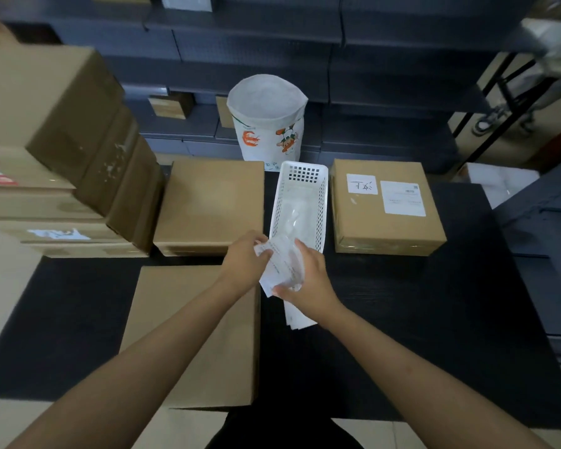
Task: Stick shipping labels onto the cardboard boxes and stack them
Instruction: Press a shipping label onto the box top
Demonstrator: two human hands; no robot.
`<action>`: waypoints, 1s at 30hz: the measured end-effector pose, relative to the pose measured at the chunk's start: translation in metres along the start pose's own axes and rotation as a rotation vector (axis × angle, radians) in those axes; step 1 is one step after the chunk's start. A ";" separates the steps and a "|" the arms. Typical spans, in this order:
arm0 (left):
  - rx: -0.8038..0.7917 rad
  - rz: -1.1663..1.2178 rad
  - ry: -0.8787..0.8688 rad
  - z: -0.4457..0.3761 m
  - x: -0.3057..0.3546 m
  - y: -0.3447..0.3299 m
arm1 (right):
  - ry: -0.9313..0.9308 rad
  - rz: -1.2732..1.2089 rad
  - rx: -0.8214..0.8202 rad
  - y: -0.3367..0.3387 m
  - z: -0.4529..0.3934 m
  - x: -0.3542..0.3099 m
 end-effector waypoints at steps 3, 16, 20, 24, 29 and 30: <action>0.080 0.105 0.084 0.003 -0.018 0.036 | -0.173 -0.411 -0.042 -0.009 -0.005 -0.005; 0.056 0.290 0.133 0.048 -0.121 0.144 | -0.334 -1.033 -0.059 -0.133 -0.010 -0.067; 0.070 0.316 0.096 0.054 -0.146 0.166 | -0.372 -1.035 -0.093 -0.174 -0.006 -0.072; 0.045 0.313 0.081 0.057 -0.162 0.171 | -0.382 -0.933 -0.096 -0.193 -0.001 -0.069; 0.023 0.086 0.047 0.059 -0.162 0.167 | -0.305 -0.873 -0.071 -0.192 0.003 -0.071; 0.058 -0.056 0.036 0.060 -0.160 0.169 | -0.298 -0.839 -0.061 -0.190 0.004 -0.071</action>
Point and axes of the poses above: each hand's wrist, its own z-axis away from the middle knuckle, its own y-axis out of the back of the hand, x = y × z, the point moved 9 cm from there along -z, towards the middle knuckle, and after that the axes turned 6 degrees about -x, right-handed, at the moved point
